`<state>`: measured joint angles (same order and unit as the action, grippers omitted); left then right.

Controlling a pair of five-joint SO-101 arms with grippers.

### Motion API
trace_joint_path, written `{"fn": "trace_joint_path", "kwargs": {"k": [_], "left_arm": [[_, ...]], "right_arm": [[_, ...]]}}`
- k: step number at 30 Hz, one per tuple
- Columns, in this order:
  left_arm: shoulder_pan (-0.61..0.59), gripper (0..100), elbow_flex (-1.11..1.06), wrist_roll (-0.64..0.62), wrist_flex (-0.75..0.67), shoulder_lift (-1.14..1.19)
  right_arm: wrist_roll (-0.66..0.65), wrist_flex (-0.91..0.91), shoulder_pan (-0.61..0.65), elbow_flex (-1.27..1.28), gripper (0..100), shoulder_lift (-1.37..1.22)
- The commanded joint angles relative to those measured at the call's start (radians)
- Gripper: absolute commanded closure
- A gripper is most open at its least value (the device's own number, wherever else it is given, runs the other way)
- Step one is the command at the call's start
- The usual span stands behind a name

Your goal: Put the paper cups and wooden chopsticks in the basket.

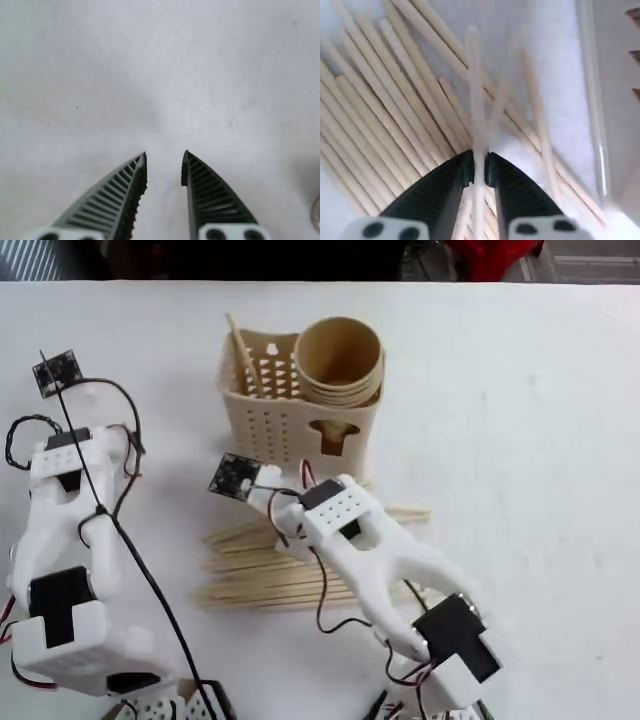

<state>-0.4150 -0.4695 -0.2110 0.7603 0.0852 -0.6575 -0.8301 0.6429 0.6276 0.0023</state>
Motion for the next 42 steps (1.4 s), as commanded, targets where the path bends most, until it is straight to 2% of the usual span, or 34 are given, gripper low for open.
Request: {"fn": "trace_joint_path", "kwargs": {"k": [1,11,15,20,24,28,35,42], "left_arm": [[0.002,87,0.011,-0.006,-0.017,-0.005],[0.002,87,0.009,-0.006,-0.017,-0.005],[0.002,87,0.009,-0.006,-0.017,-0.005],[0.002,87,0.009,-0.006,-0.017,-0.005],[0.002,87,0.009,-0.006,-0.017,-0.005],[0.002,87,0.008,-0.006,-0.017,-0.005],[0.002,87,0.009,-0.006,-0.017,-0.005],[0.002,87,0.009,-0.006,-0.017,-0.005]], "right_arm": [[-0.002,-0.059,-0.016,-0.018,97.8,0.137],[0.115,-0.185,-0.021,-0.021,98.1,0.591],[0.14,-0.154,-0.021,-0.094,98.1,0.733],[0.252,0.028,-0.008,-0.302,98.1,0.817],[0.362,0.275,0.012,-0.44,98.1,0.76],[0.423,0.483,0.008,-0.545,98.1,0.57],[0.433,0.521,0.004,-0.753,98.1,0.209],[0.433,0.507,0.004,-0.779,96.4,0.09]]}}
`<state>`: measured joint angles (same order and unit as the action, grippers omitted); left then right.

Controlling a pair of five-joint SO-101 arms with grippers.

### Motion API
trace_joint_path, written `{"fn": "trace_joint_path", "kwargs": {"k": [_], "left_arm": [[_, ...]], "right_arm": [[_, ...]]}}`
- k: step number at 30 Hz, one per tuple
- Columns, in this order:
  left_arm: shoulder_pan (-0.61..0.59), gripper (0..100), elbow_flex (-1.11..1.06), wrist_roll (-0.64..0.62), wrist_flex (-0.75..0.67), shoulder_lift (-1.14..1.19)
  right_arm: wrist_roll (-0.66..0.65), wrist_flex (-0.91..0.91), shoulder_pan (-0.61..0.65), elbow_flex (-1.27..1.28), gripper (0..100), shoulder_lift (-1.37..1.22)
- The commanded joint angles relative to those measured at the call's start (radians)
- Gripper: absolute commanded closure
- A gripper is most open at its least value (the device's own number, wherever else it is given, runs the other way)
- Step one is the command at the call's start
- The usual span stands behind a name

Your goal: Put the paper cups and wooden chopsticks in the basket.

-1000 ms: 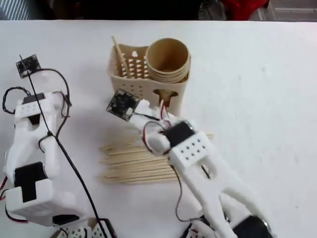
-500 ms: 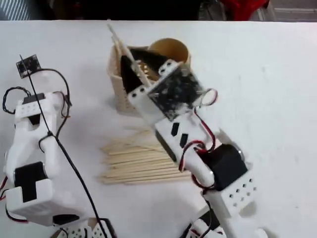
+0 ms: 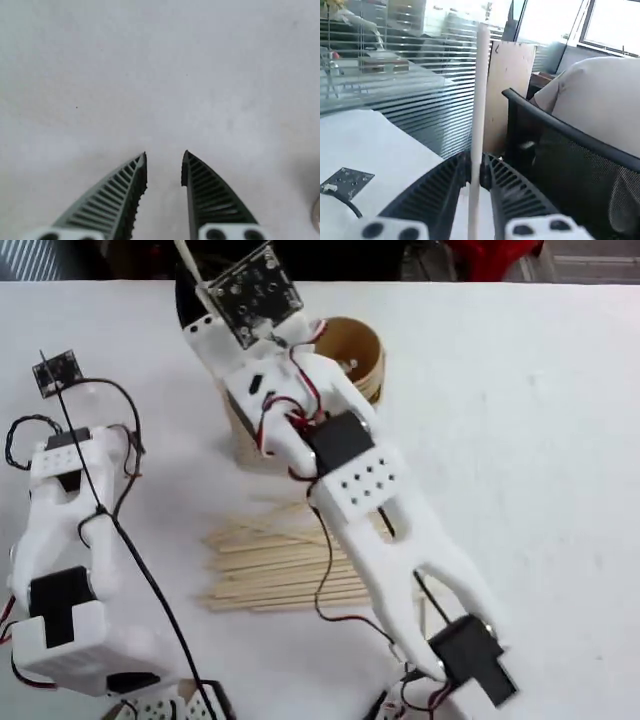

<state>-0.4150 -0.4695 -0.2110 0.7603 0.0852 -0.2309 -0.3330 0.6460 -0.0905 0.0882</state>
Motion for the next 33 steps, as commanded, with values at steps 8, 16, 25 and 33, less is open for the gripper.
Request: {"fn": "trace_joint_path", "kwargs": {"k": [8,16,25,33], "left_arm": [[0.002,87,0.009,-0.006,-0.017,-0.005],[0.002,87,0.009,-0.006,-0.017,-0.005],[0.002,87,0.011,-0.006,-0.018,-0.005],[0.001,87,0.011,-0.006,-0.018,-0.005]], "right_arm": [[0.006,-0.128,0.002,-0.066,80.1,0.027],[-0.008,-0.67,-0.01,-0.061,90.4,0.248],[-0.284,-1.047,0.031,0.184,80.5,0.315],[-0.35,-0.745,0.042,0.646,79.3,0.312]]}}
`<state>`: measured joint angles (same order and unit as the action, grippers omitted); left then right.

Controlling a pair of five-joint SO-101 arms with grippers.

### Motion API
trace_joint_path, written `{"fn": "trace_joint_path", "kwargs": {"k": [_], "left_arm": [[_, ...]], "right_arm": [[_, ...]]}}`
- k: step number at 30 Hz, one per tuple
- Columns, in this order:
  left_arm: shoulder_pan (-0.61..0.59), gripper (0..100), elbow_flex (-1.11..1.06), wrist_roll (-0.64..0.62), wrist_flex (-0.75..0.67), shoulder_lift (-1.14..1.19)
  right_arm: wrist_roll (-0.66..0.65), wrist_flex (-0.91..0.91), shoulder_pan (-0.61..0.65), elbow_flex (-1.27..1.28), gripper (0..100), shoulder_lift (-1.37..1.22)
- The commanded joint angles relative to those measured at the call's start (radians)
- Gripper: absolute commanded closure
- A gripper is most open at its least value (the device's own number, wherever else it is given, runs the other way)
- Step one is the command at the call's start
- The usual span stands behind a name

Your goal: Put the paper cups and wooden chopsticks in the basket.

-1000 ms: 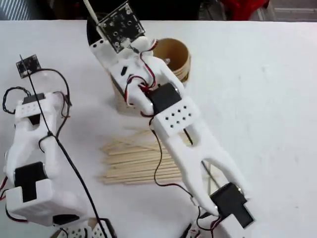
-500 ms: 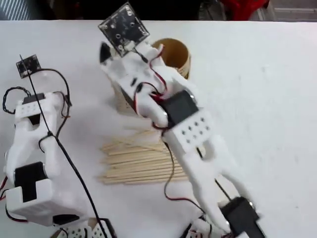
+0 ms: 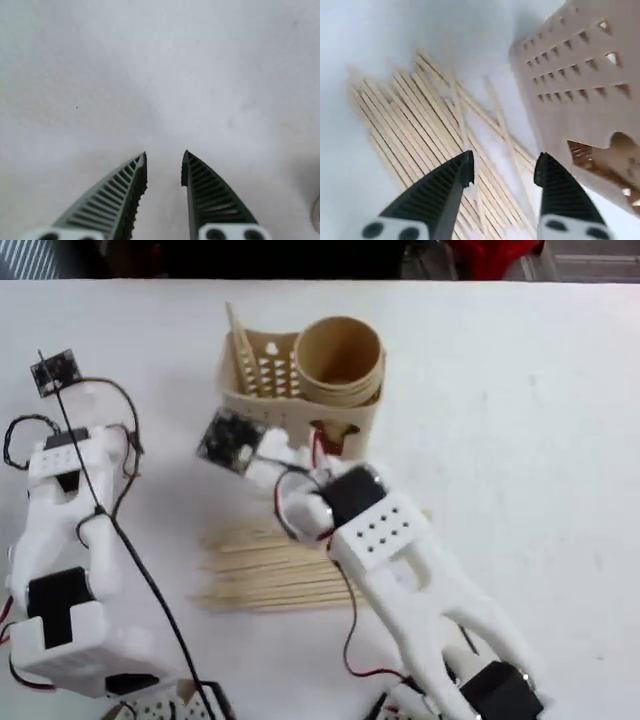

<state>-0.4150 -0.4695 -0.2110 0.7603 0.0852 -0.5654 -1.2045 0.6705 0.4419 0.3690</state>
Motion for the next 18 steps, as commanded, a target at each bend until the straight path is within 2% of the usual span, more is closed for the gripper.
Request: {"fn": "trace_joint_path", "kwargs": {"k": [1,5,8,18], "left_arm": [[0.001,87,0.011,-0.006,-0.018,-0.005],[0.001,87,0.011,-0.006,-0.018,-0.005],[0.001,87,0.011,-0.006,-0.018,-0.005],[0.001,87,0.009,-0.006,-0.018,-0.005]], "right_arm": [[-0.017,0.166,0.019,0.157,79.4,0.028],[-0.028,0.314,0.027,0.316,79.4,0.027],[-0.101,0.397,0.022,0.402,79.4,0.027],[-0.143,0.49,0.022,0.459,79.1,-0.041]]}}
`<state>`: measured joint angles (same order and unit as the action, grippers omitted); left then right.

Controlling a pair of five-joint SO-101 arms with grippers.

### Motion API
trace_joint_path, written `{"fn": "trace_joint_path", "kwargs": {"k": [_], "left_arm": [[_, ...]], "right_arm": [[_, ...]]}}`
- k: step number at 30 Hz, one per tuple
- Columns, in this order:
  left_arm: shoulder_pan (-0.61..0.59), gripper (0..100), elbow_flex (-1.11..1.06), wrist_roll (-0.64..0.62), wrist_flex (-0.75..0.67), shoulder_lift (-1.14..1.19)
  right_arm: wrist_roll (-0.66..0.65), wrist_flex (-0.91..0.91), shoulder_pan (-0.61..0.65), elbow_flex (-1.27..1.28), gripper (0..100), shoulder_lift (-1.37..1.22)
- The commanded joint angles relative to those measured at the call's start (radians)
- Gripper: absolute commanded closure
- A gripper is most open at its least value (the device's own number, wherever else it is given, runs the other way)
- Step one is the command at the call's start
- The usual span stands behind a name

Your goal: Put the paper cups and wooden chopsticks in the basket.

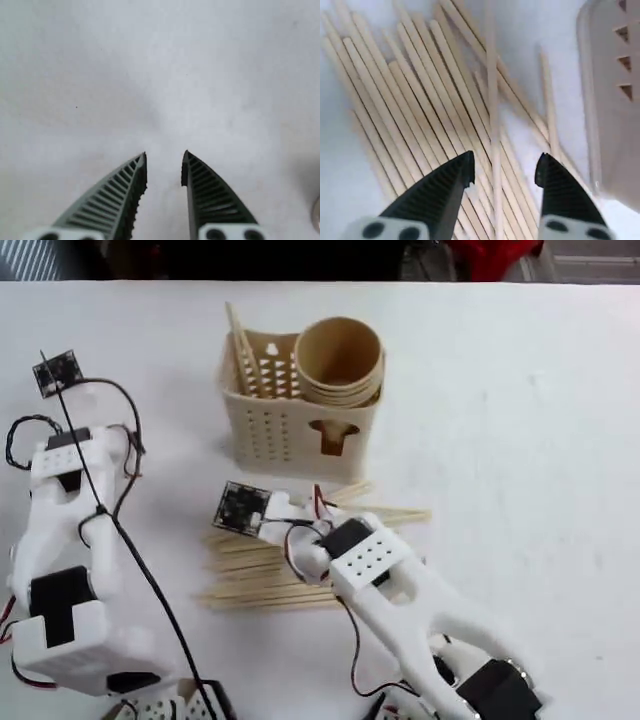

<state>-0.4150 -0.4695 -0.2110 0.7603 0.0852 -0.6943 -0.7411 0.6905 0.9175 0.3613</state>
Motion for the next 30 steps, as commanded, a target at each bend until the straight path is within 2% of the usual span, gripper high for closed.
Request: {"fn": "trace_joint_path", "kwargs": {"k": [1,9,15,19,25,30], "left_arm": [[0.001,87,0.009,-0.006,-0.018,-0.005],[0.001,87,0.006,-0.006,-0.017,-0.005],[0.001,87,0.009,-0.006,-0.017,-0.005],[0.001,87,0.009,-0.006,-0.017,-0.005],[0.001,87,0.009,-0.006,-0.017,-0.005],[0.001,87,0.009,-0.006,-0.017,-0.005]], "right_arm": [[-0.014,0.038,0.001,-0.029,79.1,-0.064],[-0.014,0.044,-0.047,-0.166,79.6,-0.274],[-0.009,0.039,-0.053,-0.175,94.2,-0.291],[-0.006,0.036,-0.053,-0.175,95.5,-0.286],[0.002,-0.074,-0.048,-0.172,95.7,-0.107],[0.086,-0.168,-0.045,-0.212,95.8,0.189]]}}
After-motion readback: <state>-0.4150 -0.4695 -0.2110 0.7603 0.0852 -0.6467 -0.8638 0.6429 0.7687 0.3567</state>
